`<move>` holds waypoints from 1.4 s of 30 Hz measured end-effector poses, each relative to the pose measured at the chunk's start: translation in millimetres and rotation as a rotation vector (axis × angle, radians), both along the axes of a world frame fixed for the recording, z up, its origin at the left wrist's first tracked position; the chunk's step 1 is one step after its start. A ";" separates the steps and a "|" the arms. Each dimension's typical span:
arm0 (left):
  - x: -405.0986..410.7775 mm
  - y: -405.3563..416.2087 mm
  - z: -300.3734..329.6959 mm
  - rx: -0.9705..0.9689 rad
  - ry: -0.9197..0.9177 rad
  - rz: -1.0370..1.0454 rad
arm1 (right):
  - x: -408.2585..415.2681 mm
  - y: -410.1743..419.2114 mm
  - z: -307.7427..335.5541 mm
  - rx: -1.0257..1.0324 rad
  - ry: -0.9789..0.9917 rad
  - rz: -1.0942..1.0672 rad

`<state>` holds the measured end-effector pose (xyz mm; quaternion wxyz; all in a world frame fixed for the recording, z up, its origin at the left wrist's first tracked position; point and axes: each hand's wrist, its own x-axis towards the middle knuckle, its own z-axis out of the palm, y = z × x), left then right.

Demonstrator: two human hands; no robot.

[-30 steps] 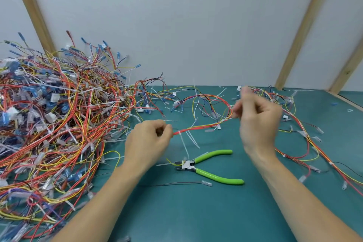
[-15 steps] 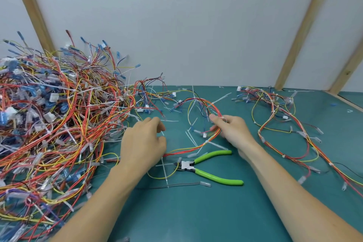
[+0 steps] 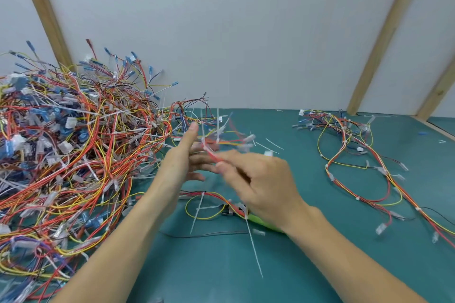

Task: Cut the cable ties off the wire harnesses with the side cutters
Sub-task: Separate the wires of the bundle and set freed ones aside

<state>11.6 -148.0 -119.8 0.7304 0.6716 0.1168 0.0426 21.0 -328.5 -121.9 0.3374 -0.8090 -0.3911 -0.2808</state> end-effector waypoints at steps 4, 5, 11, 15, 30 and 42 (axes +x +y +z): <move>-2.1 -5.9 -10.9 -0.078 -0.107 0.102 | -3.3 2.6 -7.4 -0.211 0.153 0.075; -2.2 -6.3 -13.1 -0.102 -0.147 0.115 | -0.2 1.0 -8.1 -0.226 0.181 0.051; -5.7 -16.4 -12.1 0.071 -0.384 0.168 | 18.5 -11.6 -4.9 0.027 0.382 -0.143; -9.4 -34.2 -21.9 0.443 -0.463 0.124 | 20.1 -13.0 -0.3 0.133 0.397 -0.166; -14.4 -40.3 -28.8 0.886 -0.547 -0.143 | 21.9 -12.6 1.2 0.322 0.771 0.127; -8.6 -5.8 -6.0 -0.575 -0.250 -0.034 | 34.9 -29.8 10.0 0.233 0.743 0.270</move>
